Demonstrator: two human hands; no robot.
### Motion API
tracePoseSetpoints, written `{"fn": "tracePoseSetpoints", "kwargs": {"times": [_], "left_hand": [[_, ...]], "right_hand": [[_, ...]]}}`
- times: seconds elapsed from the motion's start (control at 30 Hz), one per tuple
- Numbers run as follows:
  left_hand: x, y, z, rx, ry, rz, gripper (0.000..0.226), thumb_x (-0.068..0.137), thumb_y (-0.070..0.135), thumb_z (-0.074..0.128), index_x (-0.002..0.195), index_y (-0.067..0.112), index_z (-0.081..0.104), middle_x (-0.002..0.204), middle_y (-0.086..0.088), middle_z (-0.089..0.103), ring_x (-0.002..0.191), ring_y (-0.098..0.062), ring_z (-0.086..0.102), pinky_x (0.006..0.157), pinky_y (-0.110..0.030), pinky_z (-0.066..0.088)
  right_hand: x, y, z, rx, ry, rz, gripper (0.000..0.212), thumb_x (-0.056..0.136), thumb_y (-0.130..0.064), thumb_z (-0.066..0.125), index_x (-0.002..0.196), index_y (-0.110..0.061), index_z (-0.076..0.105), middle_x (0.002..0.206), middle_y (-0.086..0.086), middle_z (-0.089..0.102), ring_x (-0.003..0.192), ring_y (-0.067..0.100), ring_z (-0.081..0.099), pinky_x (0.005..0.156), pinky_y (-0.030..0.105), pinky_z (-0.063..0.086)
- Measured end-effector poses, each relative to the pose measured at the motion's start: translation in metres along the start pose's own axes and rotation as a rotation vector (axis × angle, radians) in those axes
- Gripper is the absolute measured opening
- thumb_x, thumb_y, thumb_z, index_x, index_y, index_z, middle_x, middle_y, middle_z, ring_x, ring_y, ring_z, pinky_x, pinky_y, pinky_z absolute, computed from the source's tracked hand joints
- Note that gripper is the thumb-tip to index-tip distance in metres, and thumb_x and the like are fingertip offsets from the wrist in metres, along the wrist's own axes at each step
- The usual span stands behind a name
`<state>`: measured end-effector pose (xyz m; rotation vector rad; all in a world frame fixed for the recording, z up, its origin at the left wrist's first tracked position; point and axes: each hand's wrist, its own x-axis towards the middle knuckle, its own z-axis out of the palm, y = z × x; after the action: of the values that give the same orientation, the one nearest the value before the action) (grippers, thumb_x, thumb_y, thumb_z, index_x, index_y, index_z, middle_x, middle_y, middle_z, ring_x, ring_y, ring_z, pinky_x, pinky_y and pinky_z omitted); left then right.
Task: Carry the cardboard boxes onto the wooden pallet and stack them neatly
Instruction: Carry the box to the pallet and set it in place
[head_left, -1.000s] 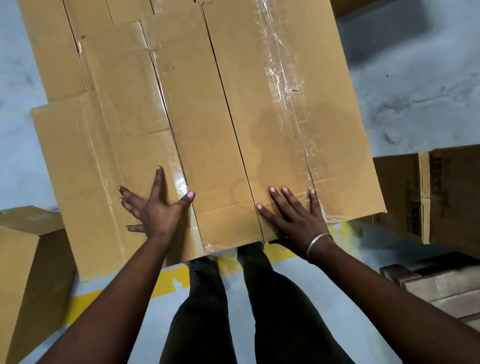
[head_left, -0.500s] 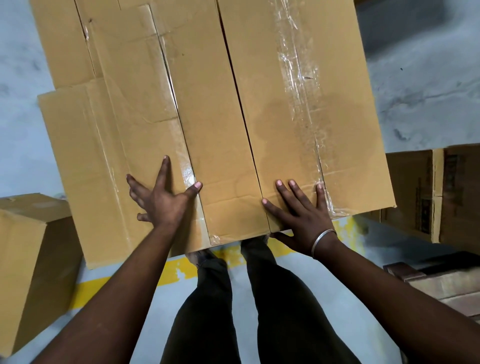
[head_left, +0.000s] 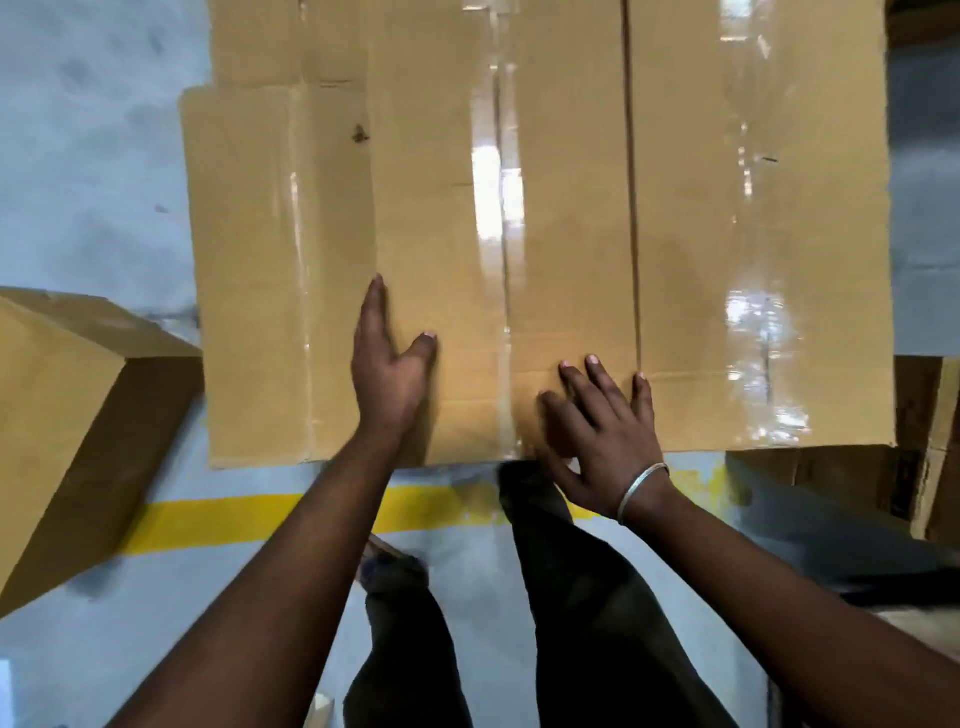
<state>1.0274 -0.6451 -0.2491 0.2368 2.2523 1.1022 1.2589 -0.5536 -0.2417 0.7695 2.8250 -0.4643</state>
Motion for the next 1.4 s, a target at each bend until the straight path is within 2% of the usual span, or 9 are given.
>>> {"fn": "tracePoseSetpoints", "kwargs": {"times": [0.1, 0.17, 0.37, 0.73, 0.93, 1.07, 1.17, 1.33, 1.4], "left_hand": [[-0.01, -0.035, -0.047, -0.049, -0.027, -0.028, 0.079, 0.084, 0.005, 0.068, 0.152, 0.02, 0.029, 0.148, 0.001, 0.047, 0.127, -0.002, 0.044, 0.098, -0.014, 0.033], [-0.026, -0.065, -0.093, 0.002, -0.022, -0.017, 0.076, 0.085, 0.005, 0.067, 0.151, 0.018, 0.031, 0.143, 0.001, 0.052, 0.112, -0.001, 0.05, 0.087, -0.013, 0.034], [-0.077, -0.162, -0.252, 0.058, 0.032, -0.118, 0.072, 0.086, 0.021, 0.063, 0.151, 0.017, 0.032, 0.14, -0.002, 0.056, 0.11, -0.013, 0.058, 0.084, -0.018, 0.036], [-0.108, -0.241, -0.487, 0.117, 0.246, -0.308, 0.058, 0.093, 0.021, 0.063, 0.146, 0.02, 0.04, 0.139, 0.004, 0.056, 0.101, -0.019, 0.059, 0.082, -0.025, 0.036], [-0.055, -0.261, -0.541, 0.12, 0.2, -0.406, 0.059, 0.093, 0.024, 0.064, 0.147, 0.019, 0.041, 0.143, 0.001, 0.053, 0.125, -0.021, 0.053, 0.094, -0.026, 0.039], [0.007, -0.289, -0.572, 0.199, 0.081, -0.429, 0.06, 0.094, 0.028, 0.061, 0.148, 0.021, 0.038, 0.148, -0.003, 0.047, 0.136, -0.022, 0.043, 0.108, -0.04, 0.039], [0.063, -0.327, -0.592, 0.375, -0.048, -0.442, 0.062, 0.089, 0.043, 0.053, 0.147, 0.023, 0.04, 0.149, -0.005, 0.044, 0.14, -0.024, 0.036, 0.111, -0.041, 0.035], [0.146, -0.379, -0.623, 0.528, -0.17, -0.475, 0.058, 0.093, 0.033, 0.059, 0.146, 0.02, 0.04, 0.148, -0.007, 0.046, 0.137, -0.026, 0.041, 0.11, -0.039, 0.036], [0.178, -0.392, -0.634, 0.567, -0.185, -0.471, 0.057, 0.093, 0.033, 0.06, 0.145, 0.018, 0.042, 0.146, -0.007, 0.049, 0.133, -0.028, 0.044, 0.106, -0.038, 0.038]], "right_hand": [[0.022, -0.058, 0.005, 0.02, 0.001, 0.011, 0.048, 0.087, -0.045, 0.051, 0.128, -0.019, 0.054, 0.144, 0.013, 0.05, 0.136, 0.038, 0.043, 0.103, 0.062, 0.035], [0.035, -0.106, 0.011, 0.014, -0.003, -0.021, 0.047, 0.087, -0.044, 0.047, 0.126, -0.02, 0.054, 0.141, 0.014, 0.053, 0.131, 0.039, 0.048, 0.1, 0.06, 0.039], [0.043, -0.262, 0.022, -0.002, -0.122, -0.081, 0.049, 0.085, -0.046, 0.043, 0.124, -0.021, 0.058, 0.139, 0.014, 0.054, 0.129, 0.037, 0.052, 0.098, 0.062, 0.041], [0.099, -0.508, 0.022, 0.198, -0.411, -0.173, 0.065, 0.081, -0.053, 0.036, 0.132, -0.017, 0.055, 0.127, 0.008, 0.062, 0.114, 0.032, 0.059, 0.091, 0.034, 0.048], [0.171, -0.574, 0.047, 0.313, -0.579, -0.053, 0.04, 0.088, -0.035, 0.059, 0.125, -0.019, 0.057, 0.122, 0.009, 0.064, 0.112, 0.033, 0.06, 0.087, 0.032, 0.046], [0.229, -0.603, 0.094, 0.386, -0.669, 0.086, 0.045, 0.085, -0.04, 0.056, 0.127, -0.022, 0.056, 0.124, 0.012, 0.063, 0.123, 0.033, 0.054, 0.1, 0.035, 0.043], [0.274, -0.62, 0.14, 0.397, -0.726, 0.207, 0.039, 0.087, -0.036, 0.063, 0.121, -0.02, 0.06, 0.105, 0.008, 0.071, 0.12, 0.029, 0.055, 0.106, 0.037, 0.039], [0.33, -0.622, 0.224, 0.485, -0.778, 0.43, 0.059, 0.068, -0.066, 0.054, 0.113, -0.029, 0.063, 0.099, -0.002, 0.073, 0.101, 0.024, 0.066, 0.097, 0.039, 0.05], [0.341, -0.632, 0.236, 0.581, -0.756, 0.558, 0.054, 0.076, -0.058, 0.061, 0.117, -0.023, 0.064, 0.102, 0.004, 0.072, 0.097, 0.027, 0.066, 0.095, 0.038, 0.051]]}}
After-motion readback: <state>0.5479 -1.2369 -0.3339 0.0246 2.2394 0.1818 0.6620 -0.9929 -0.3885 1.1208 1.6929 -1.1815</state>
